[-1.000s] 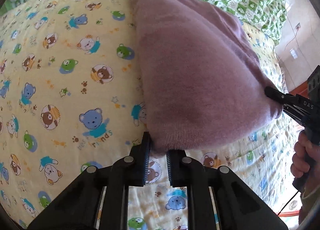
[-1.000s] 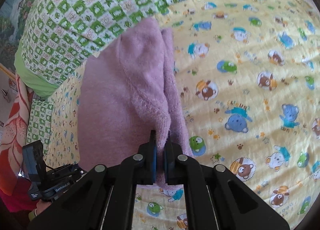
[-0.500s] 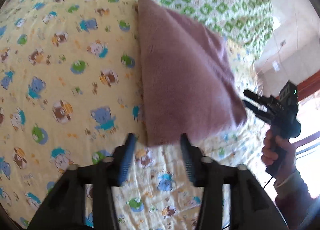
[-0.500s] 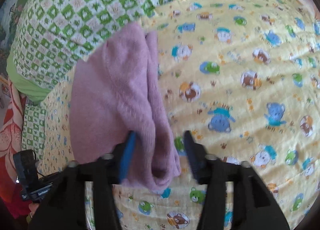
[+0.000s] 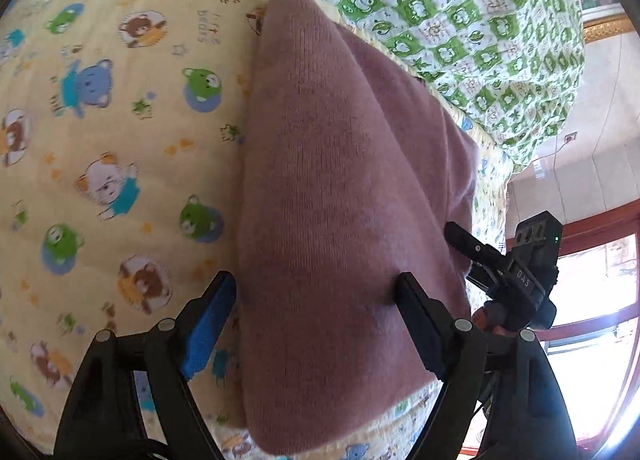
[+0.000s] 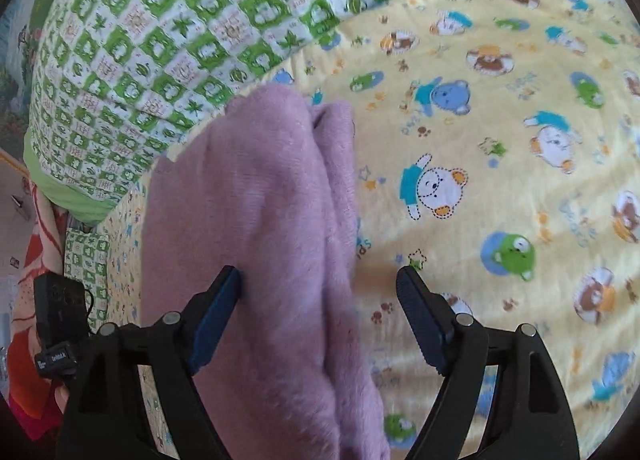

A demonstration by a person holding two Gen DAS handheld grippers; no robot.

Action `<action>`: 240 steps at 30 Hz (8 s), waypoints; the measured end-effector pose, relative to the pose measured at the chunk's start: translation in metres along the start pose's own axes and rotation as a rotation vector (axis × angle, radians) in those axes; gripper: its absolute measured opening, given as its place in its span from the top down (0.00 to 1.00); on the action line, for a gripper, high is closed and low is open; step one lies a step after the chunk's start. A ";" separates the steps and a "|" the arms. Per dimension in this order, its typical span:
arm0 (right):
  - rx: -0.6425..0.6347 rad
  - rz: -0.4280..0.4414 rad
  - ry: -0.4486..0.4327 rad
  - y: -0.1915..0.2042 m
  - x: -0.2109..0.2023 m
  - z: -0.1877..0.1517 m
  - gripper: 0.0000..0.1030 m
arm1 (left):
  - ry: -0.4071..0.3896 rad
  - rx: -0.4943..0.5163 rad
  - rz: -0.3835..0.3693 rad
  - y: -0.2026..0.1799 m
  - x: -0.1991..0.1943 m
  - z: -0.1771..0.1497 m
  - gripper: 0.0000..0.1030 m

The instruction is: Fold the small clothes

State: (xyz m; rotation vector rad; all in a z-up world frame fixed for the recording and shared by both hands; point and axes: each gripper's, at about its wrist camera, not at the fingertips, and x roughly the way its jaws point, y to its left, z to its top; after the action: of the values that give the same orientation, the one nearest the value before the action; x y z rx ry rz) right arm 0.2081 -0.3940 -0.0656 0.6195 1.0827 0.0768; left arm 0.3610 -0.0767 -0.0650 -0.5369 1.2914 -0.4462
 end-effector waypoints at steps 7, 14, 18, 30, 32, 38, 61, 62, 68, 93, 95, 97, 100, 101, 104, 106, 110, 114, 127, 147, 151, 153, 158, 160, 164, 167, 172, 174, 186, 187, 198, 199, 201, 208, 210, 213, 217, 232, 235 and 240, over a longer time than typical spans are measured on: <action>-0.025 0.076 0.033 -0.009 0.000 -0.003 0.33 | 0.052 -0.077 -0.097 0.016 0.038 0.006 0.29; 0.014 0.141 0.075 -0.007 0.014 -0.007 0.69 | 0.016 -0.067 -0.117 0.019 0.037 0.001 0.54; -0.009 0.142 0.035 0.013 0.000 -0.010 0.76 | -0.015 -0.061 -0.153 0.015 0.017 -0.005 0.62; -0.073 0.318 0.003 0.106 -0.024 -0.048 0.77 | -0.168 -0.012 -0.121 0.045 -0.115 -0.050 0.63; -0.093 0.346 0.018 0.125 -0.017 -0.059 0.77 | -0.187 -0.021 -0.100 0.057 -0.131 -0.059 0.63; -0.129 0.388 0.118 0.171 0.028 -0.093 0.77 | -0.204 -0.097 -0.070 0.119 -0.171 -0.098 0.63; -0.132 0.190 0.148 0.175 0.059 -0.110 0.54 | -0.225 -0.190 0.052 0.174 -0.194 -0.129 0.47; -0.141 0.183 0.126 0.177 0.053 -0.108 0.54 | -0.241 -0.180 0.065 0.172 -0.202 -0.128 0.47; -0.255 0.204 0.039 0.218 0.026 -0.105 0.54 | -0.310 -0.094 0.021 0.145 -0.228 -0.105 0.47; -0.243 0.111 0.062 0.230 0.076 -0.089 0.54 | -0.213 -0.061 0.171 0.140 -0.179 -0.069 0.44; -0.273 0.132 0.055 0.230 0.057 -0.098 0.54 | -0.217 -0.050 0.164 0.134 -0.190 -0.088 0.44; -0.314 0.132 0.051 0.230 0.041 -0.110 0.54 | -0.227 -0.040 0.176 0.129 -0.201 -0.111 0.42; -0.399 0.137 0.052 0.228 0.014 -0.138 0.54 | -0.215 -0.037 0.188 0.124 -0.208 -0.142 0.42; -0.433 0.138 0.054 0.228 0.007 -0.148 0.54 | -0.207 -0.032 0.201 0.122 -0.208 -0.152 0.42; -0.506 0.158 0.074 0.227 -0.007 -0.176 0.54 | -0.172 -0.015 0.230 0.120 -0.201 -0.176 0.42; -0.522 0.158 0.109 0.225 -0.007 -0.192 0.54 | -0.152 -0.016 0.246 0.122 -0.195 -0.187 0.40; -0.489 0.089 0.150 0.209 0.008 -0.206 0.62 | -0.138 -0.050 0.253 0.130 -0.188 -0.198 0.37; -0.412 0.029 0.174 0.179 0.026 -0.205 0.70 | -0.112 -0.055 0.259 0.140 -0.174 -0.207 0.33; -0.440 0.015 0.083 0.193 -0.010 -0.220 0.72 | -0.179 0.012 0.375 0.113 -0.192 -0.241 0.33; -0.482 -0.033 -0.006 0.191 -0.047 -0.305 0.16 | -0.375 0.134 0.532 0.093 -0.221 -0.327 0.20; -0.506 -0.039 -0.030 0.193 -0.045 -0.315 0.14 | -0.396 0.181 0.577 0.092 -0.219 -0.337 0.18; -0.525 -0.039 -0.045 0.196 -0.045 -0.318 0.13 | -0.382 0.210 0.592 0.091 -0.216 -0.337 0.18; -0.591 -0.033 -0.080 0.209 -0.047 -0.320 0.13 | -0.377 0.284 0.621 0.080 -0.215 -0.331 0.18; -0.614 -0.024 -0.093 0.215 -0.049 -0.320 0.13 | -0.397 0.294 0.622 0.075 -0.218 -0.331 0.18; -0.653 -0.017 -0.116 0.223 -0.051 -0.318 0.08 | -0.422 0.287 0.611 0.070 -0.222 -0.326 0.17; -0.667 -0.017 -0.130 0.226 -0.050 -0.315 0.06 | -0.435 0.279 0.614 0.070 -0.222 -0.323 0.16; -0.671 -0.032 -0.122 0.225 -0.043 -0.308 0.04 | -0.443 0.261 0.623 0.073 -0.220 -0.319 0.16; -0.661 -0.030 -0.122 0.223 -0.040 -0.305 0.04 | -0.444 0.256 0.629 0.075 -0.218 -0.317 0.16; -0.640 -0.034 -0.126 0.221 -0.027 -0.295 0.04 | -0.451 0.232 0.643 0.083 -0.215 -0.311 0.16; -0.640 -0.033 -0.126 0.221 -0.026 -0.294 0.04 | -0.453 0.231 0.644 0.082 -0.215 -0.312 0.16; -0.655 -0.025 -0.120 0.224 -0.019 -0.292 0.04 | -0.448 0.218 0.644 0.086 -0.212 -0.310 0.16; -0.657 -0.024 -0.119 0.225 -0.019 -0.292 0.04 | -0.449 0.214 0.644 0.085 -0.212 -0.311 0.16; -0.660 -0.023 -0.119 0.225 -0.017 -0.292 0.04 | -0.449 0.209 0.640 0.085 -0.212 -0.310 0.16; -0.666 -0.018 -0.119 0.224 -0.016 -0.294 0.04 | -0.461 0.226 0.650 0.079 -0.210 -0.312 0.15; -0.665 -0.016 -0.124 0.224 -0.016 -0.294 0.04 | -0.462 0.232 0.648 0.077 -0.209 -0.312 0.15; -0.664 -0.015 -0.128 0.224 -0.017 -0.295 0.04 | -0.460 0.240 0.647 0.075 -0.208 -0.312 0.15; -0.661 -0.015 -0.135 0.223 -0.019 -0.295 0.04 | -0.458 0.249 0.647 0.073 -0.207 -0.313 0.15; -0.644 -0.009 -0.147 0.216 -0.027 -0.291 0.04 | -0.450 0.277 0.645 0.065 -0.203 -0.312 0.14; -0.642 -0.009 -0.143 0.216 -0.027 -0.291 0.04 | -0.444 0.278 0.643 0.066 -0.203 -0.312 0.14; -0.639 -0.011 -0.145 0.217 -0.027 -0.293 0.04 | -0.443 0.278 0.645 0.066 -0.203 -0.311 0.14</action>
State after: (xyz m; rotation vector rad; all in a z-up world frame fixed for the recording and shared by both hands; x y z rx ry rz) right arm -0.0008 -0.0965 -0.0267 0.0412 0.8543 0.3485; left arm 0.0132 0.0574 -0.0058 0.0351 0.8860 0.0401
